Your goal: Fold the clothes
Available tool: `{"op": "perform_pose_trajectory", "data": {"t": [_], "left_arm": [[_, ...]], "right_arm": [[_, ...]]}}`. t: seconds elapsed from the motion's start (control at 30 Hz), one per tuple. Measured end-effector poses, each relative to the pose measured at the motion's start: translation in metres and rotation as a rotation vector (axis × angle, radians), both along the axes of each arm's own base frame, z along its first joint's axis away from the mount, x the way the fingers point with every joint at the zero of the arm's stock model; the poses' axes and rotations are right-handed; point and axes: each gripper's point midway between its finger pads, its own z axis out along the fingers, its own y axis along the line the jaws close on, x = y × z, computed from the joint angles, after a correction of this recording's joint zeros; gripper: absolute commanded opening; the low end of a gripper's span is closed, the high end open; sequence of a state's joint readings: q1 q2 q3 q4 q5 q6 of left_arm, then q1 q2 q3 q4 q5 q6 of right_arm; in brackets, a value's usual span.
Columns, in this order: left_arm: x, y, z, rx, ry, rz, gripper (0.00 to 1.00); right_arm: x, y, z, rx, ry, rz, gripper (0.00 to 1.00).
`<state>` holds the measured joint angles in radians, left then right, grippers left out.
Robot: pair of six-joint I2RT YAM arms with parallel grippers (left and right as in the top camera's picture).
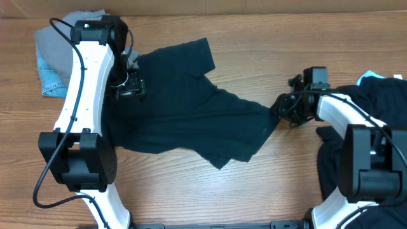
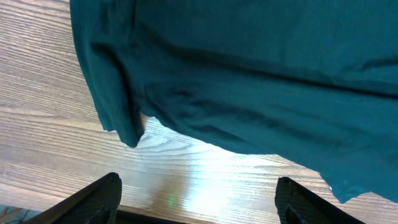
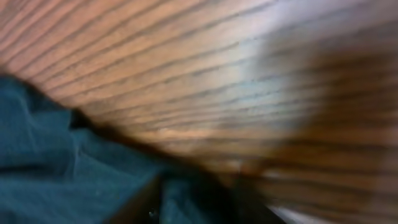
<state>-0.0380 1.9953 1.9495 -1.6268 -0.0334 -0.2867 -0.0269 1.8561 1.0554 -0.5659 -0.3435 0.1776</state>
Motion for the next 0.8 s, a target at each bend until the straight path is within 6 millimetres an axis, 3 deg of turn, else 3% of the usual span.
{"op": "perform_pose_trajectory", "data": {"t": [0.1, 0.33, 0.43, 0.53, 0.57, 0.6, 0.63, 0.7, 0.73, 0.8], "left_arm": [[0.000, 0.000, 0.000, -0.001, 0.000, -0.002, 0.81], [0.000, 0.000, 0.000, 0.000, 0.000, -0.003, 0.82], [0.000, 0.000, 0.000, 0.000, 0.000, -0.003, 0.82], [0.000, 0.000, 0.000, 0.000, -0.001, -0.003, 0.83], [0.001, 0.000, 0.000, 0.000, -0.003, -0.003, 0.83], [0.001, 0.000, 0.000, 0.000, -0.004, -0.003, 0.83], [0.002, 0.000, 0.000, -0.001, -0.007, -0.003, 0.83], [0.003, 0.000, 0.000, -0.001, -0.012, -0.003, 0.83], [0.004, 0.000, 0.000, -0.001, -0.016, -0.003, 0.84], [0.007, 0.000, -0.001, -0.002, -0.027, -0.003, 0.85]], "right_arm": [[-0.009, 0.008, -0.004, 0.000, 0.030, 0.020, 0.04], [-0.008, 0.003, 0.004, -0.017, 0.049, 0.019, 0.04], [0.025, -0.026, 0.038, -0.090, -0.003, -0.058, 0.04], [0.083, -0.073, 0.107, -0.200, -0.181, -0.169, 0.04], [0.099, -0.089, 0.134, -0.234, -0.247, -0.211, 0.31], [0.111, -0.104, 0.157, -0.260, -0.306, -0.247, 0.66], [0.121, -0.119, 0.184, -0.281, -0.367, -0.288, 0.90], [0.125, -0.140, 0.215, -0.305, -0.422, -0.338, 1.00], [0.122, -0.148, 0.226, -0.310, -0.428, -0.357, 1.00], [0.112, -0.154, 0.231, -0.307, -0.404, -0.367, 1.00]]}}
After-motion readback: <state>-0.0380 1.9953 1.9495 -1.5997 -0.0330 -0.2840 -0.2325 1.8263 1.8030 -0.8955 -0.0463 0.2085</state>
